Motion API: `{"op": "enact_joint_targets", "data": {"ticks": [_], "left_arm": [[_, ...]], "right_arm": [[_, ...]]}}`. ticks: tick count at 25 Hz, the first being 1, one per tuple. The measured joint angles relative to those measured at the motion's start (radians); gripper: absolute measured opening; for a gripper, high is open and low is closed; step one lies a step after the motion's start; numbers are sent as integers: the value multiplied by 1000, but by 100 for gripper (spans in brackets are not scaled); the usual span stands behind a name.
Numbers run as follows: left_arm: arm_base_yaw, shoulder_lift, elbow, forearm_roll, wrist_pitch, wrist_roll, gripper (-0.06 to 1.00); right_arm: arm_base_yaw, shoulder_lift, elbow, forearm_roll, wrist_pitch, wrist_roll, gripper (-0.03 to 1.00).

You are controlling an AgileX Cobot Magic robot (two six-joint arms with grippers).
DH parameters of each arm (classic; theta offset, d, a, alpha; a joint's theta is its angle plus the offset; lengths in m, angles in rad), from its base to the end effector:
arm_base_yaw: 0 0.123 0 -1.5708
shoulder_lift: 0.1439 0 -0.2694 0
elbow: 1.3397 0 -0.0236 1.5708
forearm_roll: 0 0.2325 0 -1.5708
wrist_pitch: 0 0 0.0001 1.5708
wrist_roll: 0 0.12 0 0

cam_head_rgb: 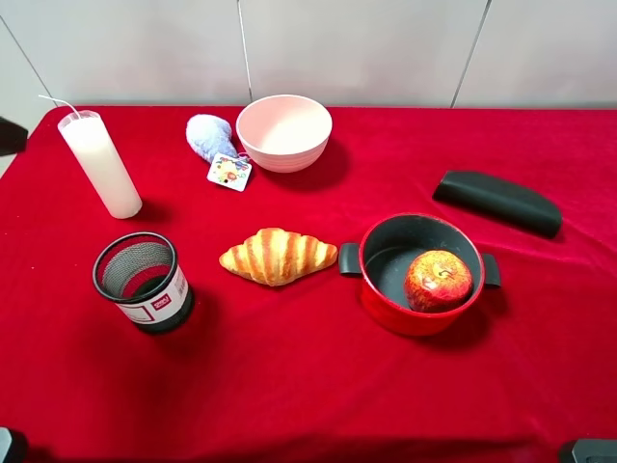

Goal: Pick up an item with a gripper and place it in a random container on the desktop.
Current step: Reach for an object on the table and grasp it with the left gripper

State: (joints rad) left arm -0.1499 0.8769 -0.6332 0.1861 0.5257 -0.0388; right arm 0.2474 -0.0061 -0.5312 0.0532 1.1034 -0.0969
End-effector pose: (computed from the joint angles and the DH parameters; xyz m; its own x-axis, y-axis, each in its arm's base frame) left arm 0.1854 -0.0167 0.2650 -0.6036 0.2143 -0.7679 0.1520 0.9765 0.1531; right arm 0.0125 0.0090 0.2598 -0.4243 -0.1822 -0.8870 -0.3172 0.9474 -0.0429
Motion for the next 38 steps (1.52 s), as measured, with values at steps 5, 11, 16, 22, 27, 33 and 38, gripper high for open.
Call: {"op": "enact_joint_targets", "data": {"ticks": [5, 11, 16, 22, 27, 33, 38], "left_arm": [[0, 88, -38, 29, -24, 0, 90], [0, 184, -90, 32, -48, 0, 90], [0, 274, -146, 33, -54, 0, 90], [14, 376, -223, 30, -56, 0, 90], [31, 464, -275, 30, -52, 0, 90], [32, 572, -331, -53, -37, 19, 89], [32, 647, -380, -72, 23, 39, 89]], "right_arm": [[0, 0, 0, 1, 0, 0, 69], [0, 0, 0, 3, 0, 0, 69], [0, 0, 0, 3, 0, 0, 69], [0, 0, 0, 3, 0, 0, 69], [0, 0, 0, 3, 0, 0, 69], [0, 0, 0, 3, 0, 0, 69], [0, 0, 0, 3, 0, 0, 69]]}}
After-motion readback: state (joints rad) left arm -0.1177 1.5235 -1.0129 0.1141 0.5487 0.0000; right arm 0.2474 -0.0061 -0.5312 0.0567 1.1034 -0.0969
